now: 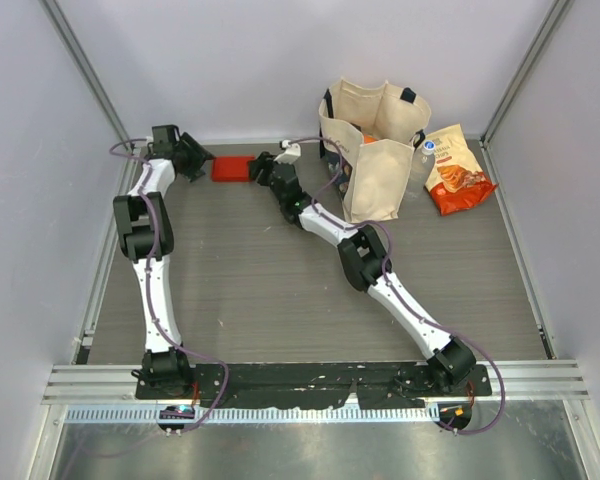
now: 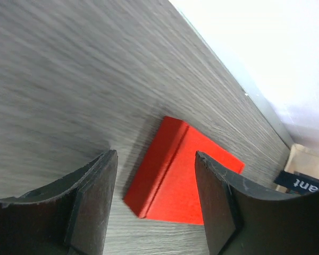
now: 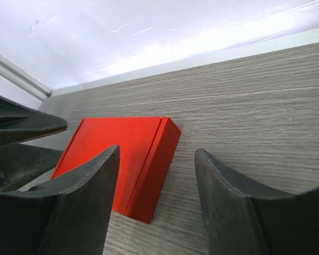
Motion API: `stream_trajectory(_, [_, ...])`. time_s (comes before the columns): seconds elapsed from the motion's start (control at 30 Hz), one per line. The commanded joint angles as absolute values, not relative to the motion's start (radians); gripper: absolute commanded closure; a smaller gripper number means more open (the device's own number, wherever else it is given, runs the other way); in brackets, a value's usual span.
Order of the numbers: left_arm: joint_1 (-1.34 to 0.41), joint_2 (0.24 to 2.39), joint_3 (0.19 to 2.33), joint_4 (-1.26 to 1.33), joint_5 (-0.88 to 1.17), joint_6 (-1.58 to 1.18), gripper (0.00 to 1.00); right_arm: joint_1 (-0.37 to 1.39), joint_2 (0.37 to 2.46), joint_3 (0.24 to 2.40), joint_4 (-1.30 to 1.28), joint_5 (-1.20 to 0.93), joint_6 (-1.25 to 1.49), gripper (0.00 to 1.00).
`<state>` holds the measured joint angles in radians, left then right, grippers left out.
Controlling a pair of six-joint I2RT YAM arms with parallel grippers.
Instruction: Fold the paper box
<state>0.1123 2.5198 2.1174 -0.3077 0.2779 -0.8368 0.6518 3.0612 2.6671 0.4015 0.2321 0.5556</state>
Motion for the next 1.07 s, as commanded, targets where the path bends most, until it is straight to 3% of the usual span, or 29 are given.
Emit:
stream_trajectory(0.0, [0.146,2.378,2.074,-0.370,0.186,-0.773,0.35,0.643,2.904,2.660,0.275,0.236,0.483,0.34])
stream_trajectory(0.1, [0.144,2.242,1.942,-0.326,0.186,-0.776,0.35,0.663,2.775,2.574,0.160,0.236,0.402,0.30])
stream_trajectory(0.3, [0.077,1.965,1.444,-0.091,0.247,-0.868,0.38,0.759,2.484,2.323,-0.133,0.383,0.258,0.29])
stream_trajectory(0.43, [-0.046,1.745,1.237,-0.051,0.201,-0.867,0.39,0.851,2.190,1.902,-0.184,0.535,0.198,0.28])
stream_trajectory(0.5, [-0.104,1.665,1.180,-0.038,0.190,-0.876,0.40,0.889,2.011,1.757,-0.242,0.538,0.236,0.28])
stream_trajectory(0.63, [-0.193,1.462,1.054,-0.072,0.164,-0.801,0.39,0.899,1.622,1.224,-0.229,0.465,0.299,0.26])
stream_trajectory(0.73, [-0.225,1.333,1.008,-0.156,0.163,-0.658,0.38,0.893,1.344,1.019,-0.346,0.530,0.322,0.24])
stream_trajectory(0.87, [-0.239,1.140,0.957,-0.248,0.222,-0.534,0.36,0.884,0.970,0.937,-0.509,0.621,0.337,0.20])
stream_trajectory(1.03, [-0.256,0.844,1.061,-0.314,0.293,-0.471,0.28,0.882,0.606,1.055,-0.546,0.632,0.266,0.17])
